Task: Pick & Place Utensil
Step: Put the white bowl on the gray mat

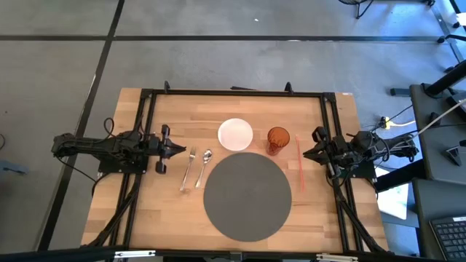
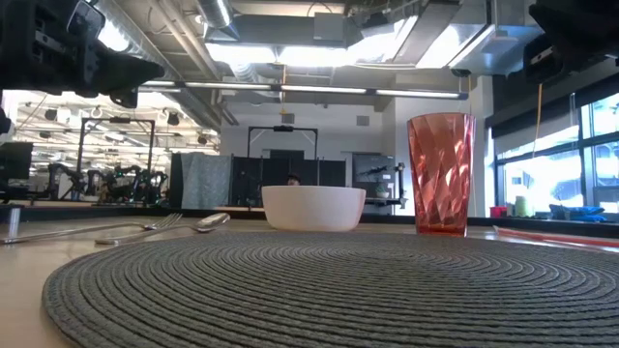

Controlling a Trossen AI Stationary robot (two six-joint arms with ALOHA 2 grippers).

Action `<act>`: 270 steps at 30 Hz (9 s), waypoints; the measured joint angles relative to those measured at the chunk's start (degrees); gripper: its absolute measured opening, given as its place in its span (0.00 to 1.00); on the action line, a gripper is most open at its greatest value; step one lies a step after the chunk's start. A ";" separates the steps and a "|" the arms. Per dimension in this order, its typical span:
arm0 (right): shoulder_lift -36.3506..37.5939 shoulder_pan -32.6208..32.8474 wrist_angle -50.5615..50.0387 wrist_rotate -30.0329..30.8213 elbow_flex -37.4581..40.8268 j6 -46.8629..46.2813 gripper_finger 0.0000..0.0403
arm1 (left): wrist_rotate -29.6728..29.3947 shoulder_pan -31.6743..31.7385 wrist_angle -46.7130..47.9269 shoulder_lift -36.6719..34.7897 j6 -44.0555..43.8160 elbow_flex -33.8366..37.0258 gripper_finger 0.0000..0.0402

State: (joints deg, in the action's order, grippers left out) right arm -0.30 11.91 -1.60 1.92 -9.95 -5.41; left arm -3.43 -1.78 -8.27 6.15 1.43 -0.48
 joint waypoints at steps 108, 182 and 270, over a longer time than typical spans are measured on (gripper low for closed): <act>-0.06 0.00 2.54 15.42 0.00 15.98 0.04 | -27.51 -1.01 -10.77 10.62 1.82 -1.58 0.01; -0.08 0.01 1.29 15.40 -0.01 15.99 0.04 | -20.65 -1.02 -22.30 16.84 -2.73 -2.59 0.01; -0.08 -0.01 -0.01 5.96 -0.01 13.40 0.04 | -6.06 8.14 30.73 101.68 9.83 -69.12 0.17</act>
State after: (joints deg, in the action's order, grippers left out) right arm -0.38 11.90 -1.61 7.88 -9.96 7.99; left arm -9.50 6.36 22.46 107.83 11.26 -69.60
